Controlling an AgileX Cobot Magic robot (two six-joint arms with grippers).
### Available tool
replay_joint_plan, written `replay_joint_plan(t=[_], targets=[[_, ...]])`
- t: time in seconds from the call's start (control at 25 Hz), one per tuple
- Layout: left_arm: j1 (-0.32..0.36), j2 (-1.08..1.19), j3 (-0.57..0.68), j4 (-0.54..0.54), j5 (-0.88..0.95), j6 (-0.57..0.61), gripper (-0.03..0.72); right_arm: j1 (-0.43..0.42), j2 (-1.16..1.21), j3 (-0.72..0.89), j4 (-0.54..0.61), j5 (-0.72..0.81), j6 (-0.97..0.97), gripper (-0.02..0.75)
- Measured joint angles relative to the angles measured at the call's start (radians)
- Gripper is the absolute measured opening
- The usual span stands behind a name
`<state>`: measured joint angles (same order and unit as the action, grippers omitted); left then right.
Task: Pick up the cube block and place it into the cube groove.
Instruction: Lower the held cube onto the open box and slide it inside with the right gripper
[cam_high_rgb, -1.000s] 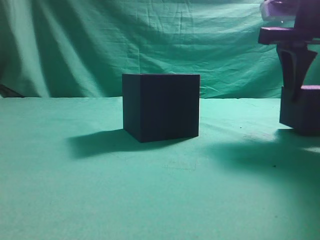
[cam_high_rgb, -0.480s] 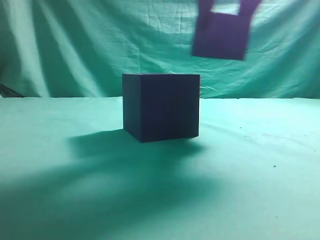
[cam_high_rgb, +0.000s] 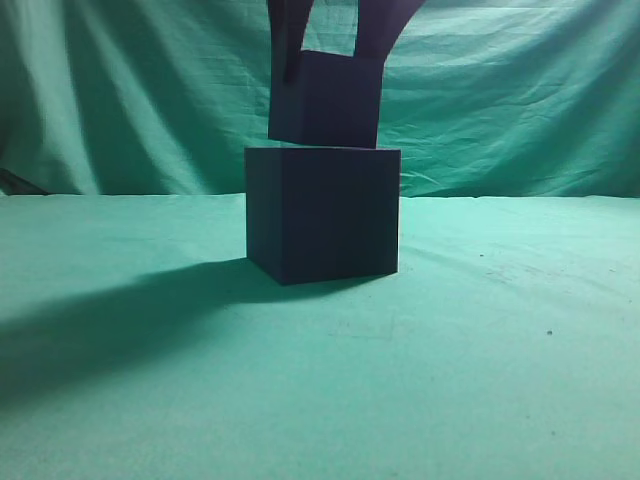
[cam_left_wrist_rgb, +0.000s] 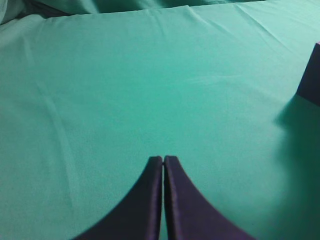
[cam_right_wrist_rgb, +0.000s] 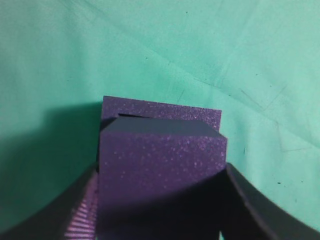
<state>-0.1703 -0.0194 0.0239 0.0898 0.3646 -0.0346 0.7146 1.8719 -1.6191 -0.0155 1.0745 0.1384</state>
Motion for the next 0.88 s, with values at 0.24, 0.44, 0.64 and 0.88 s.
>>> replay_joint_plan(t=[0.24, 0.44, 0.64, 0.88], targets=[[0.0, 0.0, 0.0, 0.0, 0.0, 0.0, 0.0, 0.0, 0.005, -0.006, 0.004, 0.003, 0.002, 0.429], [0.0, 0.0, 0.0, 0.0, 0.0, 0.0, 0.0, 0.0, 0.007, -0.01, 0.01, 0.015, 0.002, 0.429], [0.0, 0.0, 0.0, 0.0, 0.0, 0.0, 0.0, 0.001, 0.009, -0.014, 0.012, 0.02, 0.0, 0.429], [0.0, 0.0, 0.0, 0.0, 0.0, 0.0, 0.0, 0.001, 0.009, -0.014, 0.016, 0.027, -0.002, 0.429]])
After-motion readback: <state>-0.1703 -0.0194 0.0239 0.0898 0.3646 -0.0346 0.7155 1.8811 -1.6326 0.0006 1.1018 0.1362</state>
